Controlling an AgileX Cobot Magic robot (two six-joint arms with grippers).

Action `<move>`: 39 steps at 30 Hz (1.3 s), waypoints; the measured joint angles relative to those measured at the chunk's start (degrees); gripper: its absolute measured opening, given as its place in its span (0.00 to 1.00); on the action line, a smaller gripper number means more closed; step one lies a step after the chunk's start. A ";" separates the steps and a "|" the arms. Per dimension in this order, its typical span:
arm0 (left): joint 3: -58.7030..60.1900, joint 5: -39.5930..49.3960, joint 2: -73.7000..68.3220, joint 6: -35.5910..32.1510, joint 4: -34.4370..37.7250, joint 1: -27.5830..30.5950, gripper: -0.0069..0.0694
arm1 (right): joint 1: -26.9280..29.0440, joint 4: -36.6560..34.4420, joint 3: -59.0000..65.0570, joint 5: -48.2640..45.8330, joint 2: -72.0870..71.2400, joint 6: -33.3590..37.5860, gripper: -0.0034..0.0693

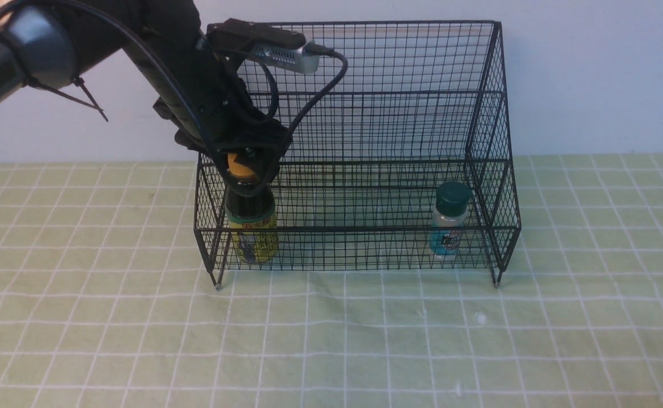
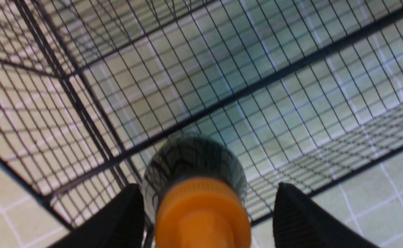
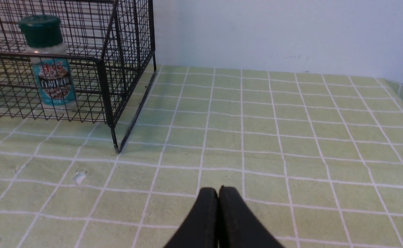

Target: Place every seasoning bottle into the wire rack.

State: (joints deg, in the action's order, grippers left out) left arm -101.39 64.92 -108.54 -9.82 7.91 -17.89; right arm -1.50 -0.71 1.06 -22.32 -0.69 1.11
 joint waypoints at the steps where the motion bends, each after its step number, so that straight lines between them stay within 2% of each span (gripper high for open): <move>1: -0.17 0.79 0.13 0.00 -0.14 0.00 0.68 | 0.00 0.00 0.00 0.00 0.00 0.00 0.03; 4: -1.41 3.79 1.74 0.33 -1.44 0.00 0.64 | 0.00 0.00 0.00 0.00 0.00 0.00 0.03; 6: -2.73 5.36 3.74 0.77 -2.84 0.00 0.57 | 0.00 0.00 0.00 0.00 0.00 0.00 0.03; 8: -4.24 5.63 6.43 1.39 -4.82 0.00 0.45 | 0.00 0.00 0.00 0.00 0.00 0.00 0.03; 11: -5.33 5.90 11.67 2.36 -8.93 0.00 0.22 | 0.00 0.00 0.00 0.00 0.00 0.00 0.03; 13: -5.55 6.31 15.09 3.07 -11.38 0.00 0.13 | 0.00 0.00 0.00 0.00 0.00 0.00 0.03; 16: -5.56 6.97 20.59 4.53 -14.12 0.00 0.09 | 0.00 0.00 0.00 0.00 0.00 0.00 0.03; 21: -2.34 6.99 31.18 6.37 -15.43 0.00 0.08 | 0.00 0.00 0.00 0.00 0.00 0.00 0.03; 25: 8.28 5.61 44.26 9.82 -15.03 0.00 0.08 | 0.00 0.00 0.00 0.00 0.00 0.00 0.03; 33: 35.43 -11.05 66.67 11.62 -12.64 0.00 0.08 | 0.00 0.00 0.00 0.00 0.00 0.00 0.03; 39: 48.41 -13.35 77.57 11.73 -12.59 0.00 0.08 | 0.00 0.00 0.00 0.00 0.00 0.00 0.03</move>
State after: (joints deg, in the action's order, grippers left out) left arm -52.98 51.57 -30.97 1.91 -4.68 -17.89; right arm -1.50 -0.71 1.06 -22.32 -0.69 1.11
